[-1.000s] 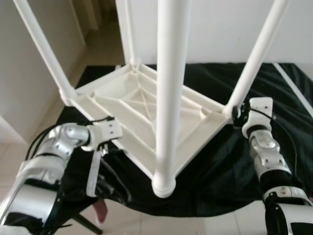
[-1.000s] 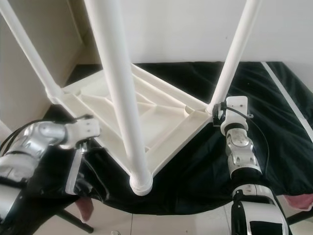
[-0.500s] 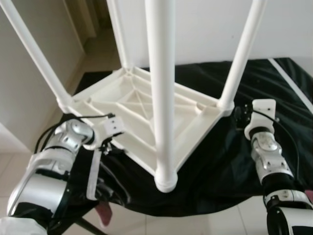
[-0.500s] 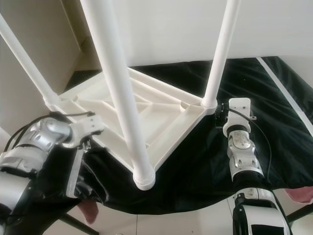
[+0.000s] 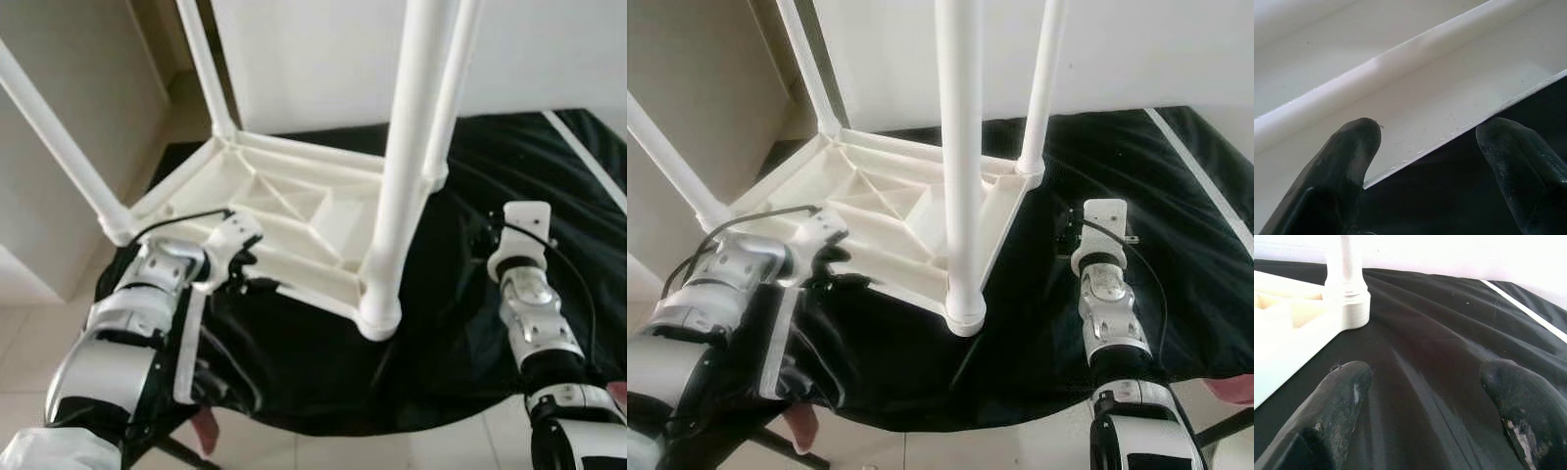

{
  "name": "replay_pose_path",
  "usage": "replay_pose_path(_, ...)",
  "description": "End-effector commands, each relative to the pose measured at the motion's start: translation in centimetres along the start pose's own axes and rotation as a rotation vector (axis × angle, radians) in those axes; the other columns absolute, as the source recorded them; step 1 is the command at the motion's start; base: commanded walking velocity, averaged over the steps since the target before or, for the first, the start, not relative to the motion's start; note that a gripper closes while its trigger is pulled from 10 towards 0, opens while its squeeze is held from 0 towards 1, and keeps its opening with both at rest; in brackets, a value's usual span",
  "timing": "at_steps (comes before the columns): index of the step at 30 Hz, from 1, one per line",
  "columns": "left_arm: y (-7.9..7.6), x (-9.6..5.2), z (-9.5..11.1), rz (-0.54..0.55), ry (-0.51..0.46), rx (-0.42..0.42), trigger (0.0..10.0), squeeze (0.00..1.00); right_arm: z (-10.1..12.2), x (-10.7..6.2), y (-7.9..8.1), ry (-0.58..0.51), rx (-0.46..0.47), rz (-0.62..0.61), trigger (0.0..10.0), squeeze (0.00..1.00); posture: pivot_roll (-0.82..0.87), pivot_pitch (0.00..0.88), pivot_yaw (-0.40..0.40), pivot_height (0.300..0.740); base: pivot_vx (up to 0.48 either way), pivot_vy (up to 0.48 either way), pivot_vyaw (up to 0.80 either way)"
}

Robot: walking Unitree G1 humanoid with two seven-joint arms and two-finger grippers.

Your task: Building children table

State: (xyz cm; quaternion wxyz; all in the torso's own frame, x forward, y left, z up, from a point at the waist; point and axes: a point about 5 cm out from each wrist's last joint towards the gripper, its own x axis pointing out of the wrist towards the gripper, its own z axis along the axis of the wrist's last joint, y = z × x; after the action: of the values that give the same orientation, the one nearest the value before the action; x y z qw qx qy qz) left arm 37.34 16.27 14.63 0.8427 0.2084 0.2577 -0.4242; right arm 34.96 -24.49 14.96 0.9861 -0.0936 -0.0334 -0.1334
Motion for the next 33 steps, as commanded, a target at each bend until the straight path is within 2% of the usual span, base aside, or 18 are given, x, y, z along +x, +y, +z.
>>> replay_pose_path(1, 0.0, 0.5, -2.3, 0.164, 0.061, -0.055, 10.0, 0.00, -0.1, -0.1, 0.4, 0.010, 0.007, 0.011, 10.0, 0.00, -0.04, 0.046, 0.100, 0.740, 0.000, 0.000, 0.00)
replay_pose_path(2, -0.2, 0.6, -2.2, 0.142, 0.052, -0.045, 10.0, 0.00, -0.1, -0.1, 0.4, 0.010, 0.006, 0.011, 10.0, 0.00, -0.04, 0.046, 0.100, 0.740, 0.000, 0.000, 0.00)
replay_pose_path(3, -0.8, 0.7, -1.6, 0.097, -0.003, 0.025, 10.0, 0.00, 0.0, -0.1, 0.4, 0.007, 0.006, 0.014, 10.0, 0.00, -0.04, 0.045, 0.096, 0.740, 0.000, 0.000, 0.00)
replay_pose_path(4, -0.8, 0.7, -1.6, 0.097, -0.003, 0.025, 10.0, 0.00, 0.0, -0.1, 0.4, 0.007, 0.006, 0.014, 10.0, 0.00, -0.04, 0.045, 0.096, 0.740, 0.000, 0.000, 0.00)
replay_pose_path(5, -2.0, 0.7, -0.5, 0.024, -0.119, 0.151, 10.0, 0.00, 0.0, -0.1, 0.4, 0.002, 0.006, 0.020, 10.0, 0.00, -0.04, 0.046, 0.095, 0.740, 0.000, 0.000, 0.00)
replay_pose_path(6, -2.0, 0.7, -0.5, 0.024, -0.119, 0.151, 10.0, 0.00, 0.0, -0.1, 0.4, 0.002, 0.006, 0.020, 10.0, 0.00, -0.04, 0.046, 0.095, 0.740, 0.000, 0.000, 0.00)
replay_pose_path(9, -4.1, 0.3, 0.9, -0.118, -0.292, 0.241, 10.0, 0.00, 0.1, -0.1, 0.2, -0.001, -0.001, 0.022, 10.0, 0.00, -0.04, 0.045, 0.090, 0.740, 0.000, 0.000, 0.00)
replay_pose_path(14, -5.3, -0.1, 2.0, -0.189, -0.382, 0.258, 10.0, 0.00, 0.1, -0.1, -0.1, 0.000, -0.012, 0.018, 10.0, 0.00, -0.04, 0.043, 0.084, 0.740, 0.000, 0.000, 0.00)
replay_pose_path(15, -5.2, 0.2, 2.3, -0.153, -0.361, 0.301, 10.0, 0.00, 0.1, -0.1, -0.2, 0.001, -0.016, 0.017, 10.0, 0.00, -0.05, 0.043, 0.083, 0.740, 0.000, 0.000, 0.00)
replay_pose_path(24, -5.1, 1.1, 2.2, -0.108, -0.293, 0.339, 10.0, 0.00, 0.2, -0.1, -0.4, -0.001, -0.022, 0.020, 10.0, 0.00, -0.06, 0.038, 0.076, 0.740, 0.000, 0.000, 0.00)
replay_pose_path(27, -4.2, 2.2, 1.6, -0.029, -0.159, 0.343, 10.0, 0.00, 0.5, 0.1, -0.5, -0.007, -0.027, 0.018, 10.0, 0.00, -0.06, 0.035, 0.074, 0.740, 0.000, 0.000, 0.00)
replay_pose_path(28, -4.2, 2.2, 1.6, -0.029, -0.159, 0.343, 10.0, 0.00, 0.5, 0.1, -0.5, -0.007, -0.027, 0.018, 10.0, 0.00, -0.06, 0.035, 0.074, 0.740, 0.000, 0.000, 0.00)
replay_pose_path(31, -3.1, 2.6, 1.0, 0.055, -0.044, 0.282, 10.0, 0.00, 0.5, 0.1, -0.3, -0.009, -0.028, 0.020, 10.0, 0.00, -0.06, 0.035, 0.078, 0.740, 0.000, 0.000, 0.00)
replay_pose_path(33, -2.9, 2.7, 1.0, 0.075, -0.033, 0.259, 10.0, 0.00, 0.5, 0.1, -0.2, -0.009, -0.029, 0.022, 10.0, 0.00, -0.06, 0.035, 0.078, 0.740, 0.000, 0.000, 0.00)
